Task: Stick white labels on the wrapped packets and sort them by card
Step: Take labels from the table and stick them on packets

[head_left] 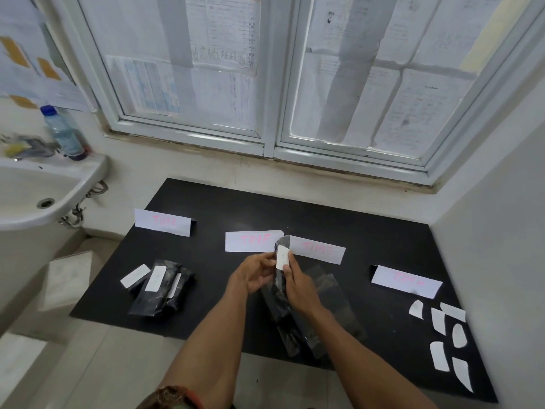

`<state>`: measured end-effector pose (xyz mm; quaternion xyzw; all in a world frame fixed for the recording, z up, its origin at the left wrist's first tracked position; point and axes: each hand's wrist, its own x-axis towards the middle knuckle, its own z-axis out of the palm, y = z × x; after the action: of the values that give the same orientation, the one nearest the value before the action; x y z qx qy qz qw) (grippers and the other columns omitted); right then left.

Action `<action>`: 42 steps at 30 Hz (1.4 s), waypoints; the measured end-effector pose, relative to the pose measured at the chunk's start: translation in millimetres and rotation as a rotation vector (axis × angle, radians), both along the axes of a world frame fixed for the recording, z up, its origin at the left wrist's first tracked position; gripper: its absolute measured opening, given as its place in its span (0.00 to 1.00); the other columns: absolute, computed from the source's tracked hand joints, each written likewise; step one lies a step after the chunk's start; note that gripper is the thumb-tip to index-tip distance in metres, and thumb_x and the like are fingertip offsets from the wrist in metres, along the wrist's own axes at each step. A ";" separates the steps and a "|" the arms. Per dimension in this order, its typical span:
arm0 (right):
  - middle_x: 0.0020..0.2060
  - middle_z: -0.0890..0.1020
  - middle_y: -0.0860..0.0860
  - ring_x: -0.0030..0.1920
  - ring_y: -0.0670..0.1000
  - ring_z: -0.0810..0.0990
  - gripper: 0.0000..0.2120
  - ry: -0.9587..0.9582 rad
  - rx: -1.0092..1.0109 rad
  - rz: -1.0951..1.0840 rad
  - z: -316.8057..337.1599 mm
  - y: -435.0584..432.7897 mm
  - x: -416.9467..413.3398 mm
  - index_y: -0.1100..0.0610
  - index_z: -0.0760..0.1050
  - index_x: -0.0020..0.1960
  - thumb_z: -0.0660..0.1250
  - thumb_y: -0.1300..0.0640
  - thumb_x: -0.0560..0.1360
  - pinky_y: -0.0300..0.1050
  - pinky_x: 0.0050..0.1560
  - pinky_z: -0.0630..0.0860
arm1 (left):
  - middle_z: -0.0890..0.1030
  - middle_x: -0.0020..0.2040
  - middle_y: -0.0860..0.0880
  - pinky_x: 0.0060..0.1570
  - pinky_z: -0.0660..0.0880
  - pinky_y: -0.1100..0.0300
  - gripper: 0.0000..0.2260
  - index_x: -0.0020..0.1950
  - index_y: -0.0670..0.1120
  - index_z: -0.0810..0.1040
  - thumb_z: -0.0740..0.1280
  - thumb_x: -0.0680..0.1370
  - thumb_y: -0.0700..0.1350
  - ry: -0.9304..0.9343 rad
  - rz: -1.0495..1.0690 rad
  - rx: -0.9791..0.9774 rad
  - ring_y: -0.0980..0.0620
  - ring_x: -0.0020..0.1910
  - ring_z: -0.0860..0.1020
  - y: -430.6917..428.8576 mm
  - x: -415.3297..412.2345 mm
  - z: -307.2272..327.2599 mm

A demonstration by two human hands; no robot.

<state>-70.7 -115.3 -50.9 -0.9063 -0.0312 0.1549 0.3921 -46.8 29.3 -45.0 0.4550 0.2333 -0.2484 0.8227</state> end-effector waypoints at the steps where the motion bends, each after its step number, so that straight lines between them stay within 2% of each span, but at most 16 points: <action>1: 0.54 0.81 0.58 0.50 0.55 0.81 0.26 0.001 0.000 0.010 -0.1 7.5 0.1 0.46 0.47 0.78 0.45 0.42 0.82 0.50 0.52 0.76 | 0.84 0.47 0.43 0.49 0.79 0.56 0.10 0.56 0.38 0.79 0.62 0.78 0.33 0.004 0.007 0.018 0.47 0.47 0.81 5.4 -2.1 -0.9; 3: 0.53 0.81 0.58 0.46 0.51 0.79 0.26 0.023 -0.006 0.059 -1.7 25.1 0.5 0.48 0.48 0.78 0.46 0.43 0.82 0.47 0.49 0.75 | 0.83 0.49 0.42 0.51 0.79 0.55 0.13 0.61 0.37 0.78 0.65 0.76 0.32 0.010 0.019 0.091 0.47 0.48 0.81 20.1 -4.6 -5.6; 5: 0.57 0.80 0.57 0.51 0.52 0.79 0.27 0.058 0.006 0.107 -0.9 41.9 -1.8 0.50 0.48 0.78 0.48 0.43 0.82 0.48 0.53 0.76 | 0.82 0.50 0.41 0.51 0.78 0.54 0.17 0.64 0.36 0.76 0.64 0.75 0.28 0.022 0.057 0.155 0.46 0.47 0.81 36.5 -6.4 -10.7; 8: 0.64 0.76 0.58 0.62 0.58 0.76 0.29 0.112 0.008 0.153 -17.6 70.3 -3.7 0.51 0.52 0.78 0.51 0.41 0.80 0.51 0.64 0.71 | 0.81 0.46 0.40 0.39 0.81 0.57 0.17 0.64 0.33 0.75 0.63 0.75 0.26 0.066 0.130 0.279 0.46 0.42 0.80 72.0 -7.6 -23.7; 10: 0.63 0.76 0.59 0.62 0.60 0.76 0.32 0.176 0.023 0.168 -37.1 85.4 -5.3 0.49 0.54 0.76 0.53 0.36 0.77 0.56 0.65 0.72 | 0.81 0.43 0.40 0.34 0.80 0.58 0.16 0.62 0.31 0.76 0.65 0.74 0.26 0.102 0.143 0.449 0.45 0.39 0.80 97.0 -8.3 -39.1; 12: 0.61 0.78 0.59 0.60 0.60 0.78 0.32 0.246 0.030 0.179 -57.4 102.5 -6.7 0.48 0.57 0.75 0.55 0.35 0.75 0.59 0.63 0.74 | 0.83 0.50 0.39 0.45 0.79 0.54 0.17 0.61 0.35 0.79 0.68 0.72 0.28 0.129 0.151 0.678 0.44 0.45 0.81 125.4 -11.4 -60.3; 14: 0.60 0.79 0.59 0.57 0.57 0.79 0.29 0.288 0.012 0.215 -49.2 117.5 -16.1 0.50 0.59 0.75 0.56 0.39 0.78 0.56 0.63 0.74 | 0.82 0.57 0.39 0.57 0.78 0.49 0.18 0.61 0.38 0.80 0.71 0.71 0.31 0.162 0.141 0.834 0.42 0.54 0.81 145.1 -17.2 -76.8; 16: 0.59 0.80 0.59 0.56 0.56 0.79 0.27 0.315 -0.003 0.244 -48.6 127.4 -23.0 0.52 0.61 0.75 0.56 0.42 0.79 0.52 0.62 0.74 | 0.83 0.56 0.39 0.59 0.76 0.53 0.16 0.58 0.38 0.82 0.69 0.71 0.31 0.139 0.110 0.937 0.42 0.55 0.80 151.9 -26.4 -79.0; 18: 0.58 0.80 0.58 0.57 0.56 0.79 0.26 0.344 -0.020 0.255 -50.9 137.2 -24.2 0.53 0.61 0.74 0.57 0.44 0.80 0.50 0.62 0.73 | 0.83 0.54 0.39 0.55 0.74 0.56 0.14 0.56 0.38 0.82 0.67 0.72 0.31 0.115 0.068 1.028 0.42 0.55 0.80 154.1 -30.9 -82.0; 24: 0.50 0.83 0.56 0.52 0.51 0.80 0.23 0.377 -0.039 0.244 -57.2 142.8 -16.9 0.54 0.64 0.73 0.60 0.49 0.80 0.44 0.56 0.73 | 0.83 0.49 0.39 0.50 0.74 0.54 0.13 0.50 0.39 0.81 0.63 0.69 0.31 0.066 0.052 1.094 0.41 0.52 0.80 149.7 -26.4 -108.2; 27: 0.45 0.82 0.51 0.52 0.50 0.79 0.23 0.379 -0.062 0.215 -63.1 142.0 -7.4 0.54 0.65 0.72 0.61 0.49 0.79 0.44 0.57 0.73 | 0.82 0.48 0.38 0.46 0.70 0.56 0.07 0.47 0.37 0.80 0.64 0.72 0.33 0.055 0.085 1.131 0.41 0.51 0.79 145.1 -23.3 -108.1; 29: 0.44 0.81 0.50 0.52 0.50 0.79 0.22 0.381 -0.073 0.200 -65.7 142.4 -1.0 0.54 0.65 0.72 0.61 0.49 0.79 0.44 0.57 0.73 | 0.82 0.49 0.37 0.46 0.68 0.56 0.06 0.47 0.36 0.79 0.63 0.74 0.33 0.076 0.108 1.160 0.40 0.52 0.79 145.0 -20.9 -107.3; 32: 0.43 0.80 0.49 0.54 0.51 0.79 0.23 0.388 -0.081 0.189 -70.0 146.6 6.1 0.54 0.65 0.72 0.61 0.49 0.79 0.46 0.60 0.73 | 0.81 0.52 0.36 0.51 0.71 0.52 0.09 0.49 0.36 0.78 0.62 0.72 0.30 0.107 0.053 1.220 0.38 0.55 0.78 147.9 -17.3 -107.5; 35: 0.45 0.81 0.50 0.57 0.53 0.78 0.23 0.395 -0.076 0.191 -73.6 151.1 9.4 0.54 0.64 0.73 0.60 0.49 0.80 0.47 0.62 0.72 | 0.80 0.56 0.36 0.55 0.72 0.52 0.10 0.54 0.35 0.77 0.64 0.73 0.32 0.105 -0.019 1.289 0.38 0.58 0.77 152.1 -13.1 -107.3; 39: 0.47 0.82 0.53 0.54 0.52 0.79 0.23 0.374 -0.047 0.198 -77.2 153.9 10.8 0.55 0.63 0.73 0.60 0.50 0.80 0.44 0.57 0.72 | 0.79 0.56 0.38 0.51 0.74 0.52 0.11 0.56 0.37 0.76 0.64 0.74 0.35 0.128 -0.086 1.320 0.40 0.57 0.77 150.4 -11.3 -99.8; 42: 0.52 0.82 0.55 0.55 0.53 0.78 0.24 0.368 -0.051 0.198 -80.3 152.6 12.3 0.55 0.63 0.73 0.60 0.49 0.80 0.43 0.56 0.71 | 0.79 0.56 0.40 0.52 0.75 0.51 0.11 0.55 0.39 0.75 0.63 0.73 0.35 0.098 -0.111 1.370 0.40 0.56 0.77 147.0 -10.5 -96.9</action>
<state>-58.4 37.3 -131.2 -0.8648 -0.0439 0.3561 0.3511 -57.3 176.3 -141.9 0.8721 0.3508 -0.1071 0.3241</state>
